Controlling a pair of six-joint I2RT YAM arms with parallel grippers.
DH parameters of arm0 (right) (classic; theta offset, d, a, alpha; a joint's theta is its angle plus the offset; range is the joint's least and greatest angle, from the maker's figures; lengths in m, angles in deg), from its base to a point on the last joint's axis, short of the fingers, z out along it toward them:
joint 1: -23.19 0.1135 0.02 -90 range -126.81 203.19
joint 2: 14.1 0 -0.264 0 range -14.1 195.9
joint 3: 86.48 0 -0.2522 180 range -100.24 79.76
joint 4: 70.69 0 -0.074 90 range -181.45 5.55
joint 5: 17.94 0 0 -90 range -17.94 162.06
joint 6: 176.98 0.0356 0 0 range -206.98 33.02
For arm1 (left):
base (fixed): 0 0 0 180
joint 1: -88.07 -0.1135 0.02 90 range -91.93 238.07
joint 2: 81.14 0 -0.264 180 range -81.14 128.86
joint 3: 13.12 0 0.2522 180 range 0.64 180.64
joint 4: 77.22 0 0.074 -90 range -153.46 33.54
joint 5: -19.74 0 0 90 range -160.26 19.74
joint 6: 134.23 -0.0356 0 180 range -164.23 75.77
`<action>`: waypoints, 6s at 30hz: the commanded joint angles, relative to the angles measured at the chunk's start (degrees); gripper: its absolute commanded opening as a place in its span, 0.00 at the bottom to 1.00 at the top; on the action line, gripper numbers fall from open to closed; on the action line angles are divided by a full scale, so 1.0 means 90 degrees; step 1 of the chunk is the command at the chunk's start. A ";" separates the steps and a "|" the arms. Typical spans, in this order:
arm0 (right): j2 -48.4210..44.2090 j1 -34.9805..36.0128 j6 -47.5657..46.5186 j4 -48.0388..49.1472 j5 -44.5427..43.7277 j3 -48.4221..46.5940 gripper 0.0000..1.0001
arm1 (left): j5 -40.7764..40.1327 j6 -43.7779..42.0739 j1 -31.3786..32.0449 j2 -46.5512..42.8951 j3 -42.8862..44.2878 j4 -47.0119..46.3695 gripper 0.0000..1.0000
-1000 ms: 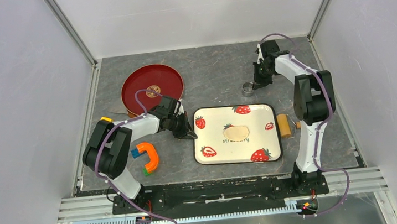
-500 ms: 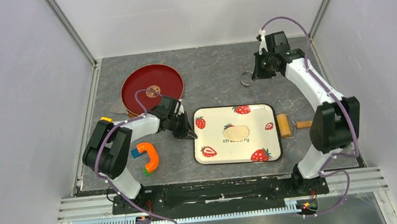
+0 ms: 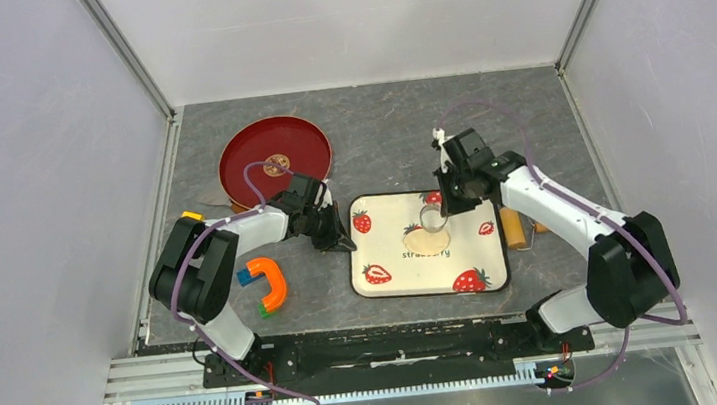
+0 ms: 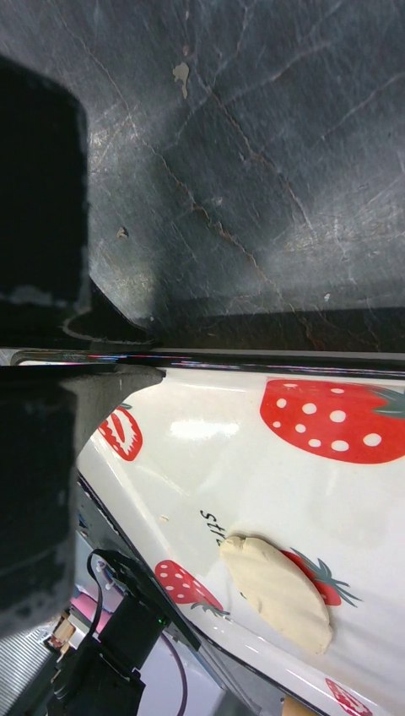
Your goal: Roll out the dumpling wrappers from the dough
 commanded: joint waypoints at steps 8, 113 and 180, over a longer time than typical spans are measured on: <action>-0.0195 0.0692 0.0585 0.0776 -0.0371 0.0824 0.00 | -0.1173 -0.0429 0.0100 0.0598 -0.0400 0.0641 0.02; 0.0108 -0.0834 0.0751 0.3017 0.3095 0.2163 0.45 | -0.0090 0.1389 0.1621 0.0190 0.1160 -0.0924 0.38; 0.1454 -0.0085 0.0390 0.2786 0.1647 0.2518 0.00 | -0.1212 0.1092 0.1914 0.1829 0.1223 0.0173 0.02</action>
